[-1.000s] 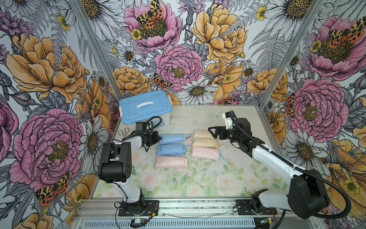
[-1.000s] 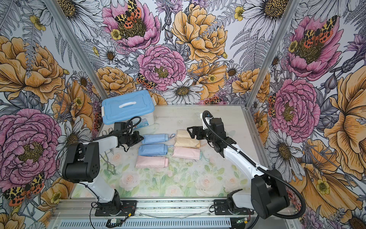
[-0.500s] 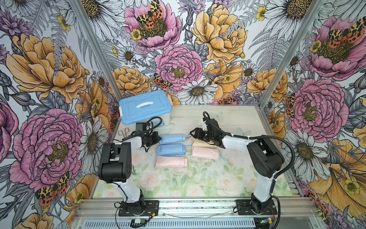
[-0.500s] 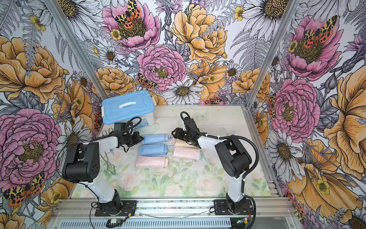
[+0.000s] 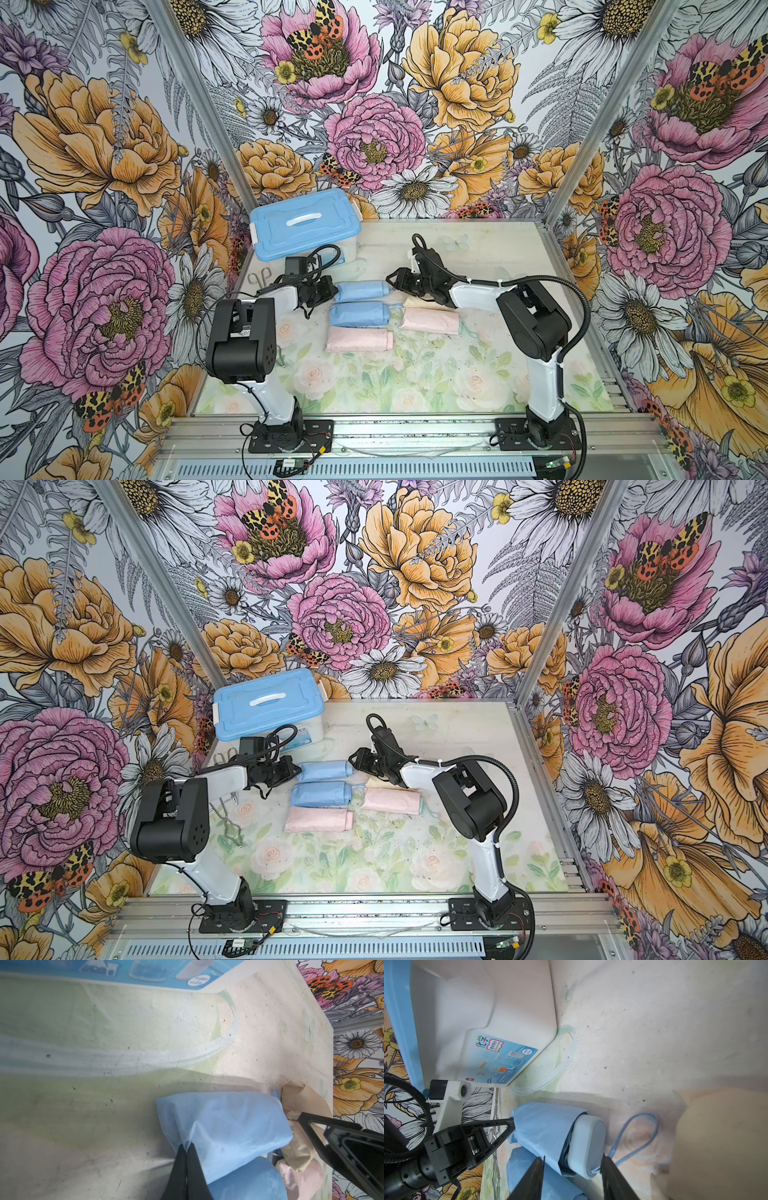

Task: Take umbrellas out of sleeves
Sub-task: Take out the umbrella from the umbrella sleeve.

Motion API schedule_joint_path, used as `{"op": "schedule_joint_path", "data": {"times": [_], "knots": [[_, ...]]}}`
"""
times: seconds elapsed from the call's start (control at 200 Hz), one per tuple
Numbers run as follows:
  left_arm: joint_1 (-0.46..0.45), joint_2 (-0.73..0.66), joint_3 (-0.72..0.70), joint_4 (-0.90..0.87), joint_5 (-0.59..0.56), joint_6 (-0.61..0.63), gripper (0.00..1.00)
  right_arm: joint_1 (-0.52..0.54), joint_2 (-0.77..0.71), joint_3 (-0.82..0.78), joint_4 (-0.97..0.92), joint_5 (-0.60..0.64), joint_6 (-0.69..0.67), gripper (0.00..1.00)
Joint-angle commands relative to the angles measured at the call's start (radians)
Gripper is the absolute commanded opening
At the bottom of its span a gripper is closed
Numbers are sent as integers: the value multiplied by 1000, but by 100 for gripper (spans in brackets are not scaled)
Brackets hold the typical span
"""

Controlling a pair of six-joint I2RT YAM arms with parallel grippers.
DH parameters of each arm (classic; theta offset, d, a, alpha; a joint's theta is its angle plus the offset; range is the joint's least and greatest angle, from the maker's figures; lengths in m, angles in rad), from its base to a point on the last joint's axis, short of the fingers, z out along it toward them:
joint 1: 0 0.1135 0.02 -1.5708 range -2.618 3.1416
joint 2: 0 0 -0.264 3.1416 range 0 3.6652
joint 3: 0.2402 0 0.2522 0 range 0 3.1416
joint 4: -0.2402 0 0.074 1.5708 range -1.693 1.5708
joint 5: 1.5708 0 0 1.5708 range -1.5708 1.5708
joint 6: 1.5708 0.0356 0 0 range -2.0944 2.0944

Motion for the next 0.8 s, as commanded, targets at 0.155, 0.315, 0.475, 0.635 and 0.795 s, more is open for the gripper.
{"op": "schedule_joint_path", "data": {"times": [0.155,0.315,0.475,0.635,0.795], "knots": [[0,9,-15,16,6,23,0,20,56,49,-28,18,22,44],[-1,7,-18,16,5,25,0,16,68,45,-27,29,51,40],[-2,7,-18,17,5,24,0,4,85,39,4,2,96,38],[-1,7,-20,17,8,24,0,-5,98,39,27,-27,124,38],[-2,7,-27,15,8,22,0,-15,121,36,34,-56,153,39]]}}
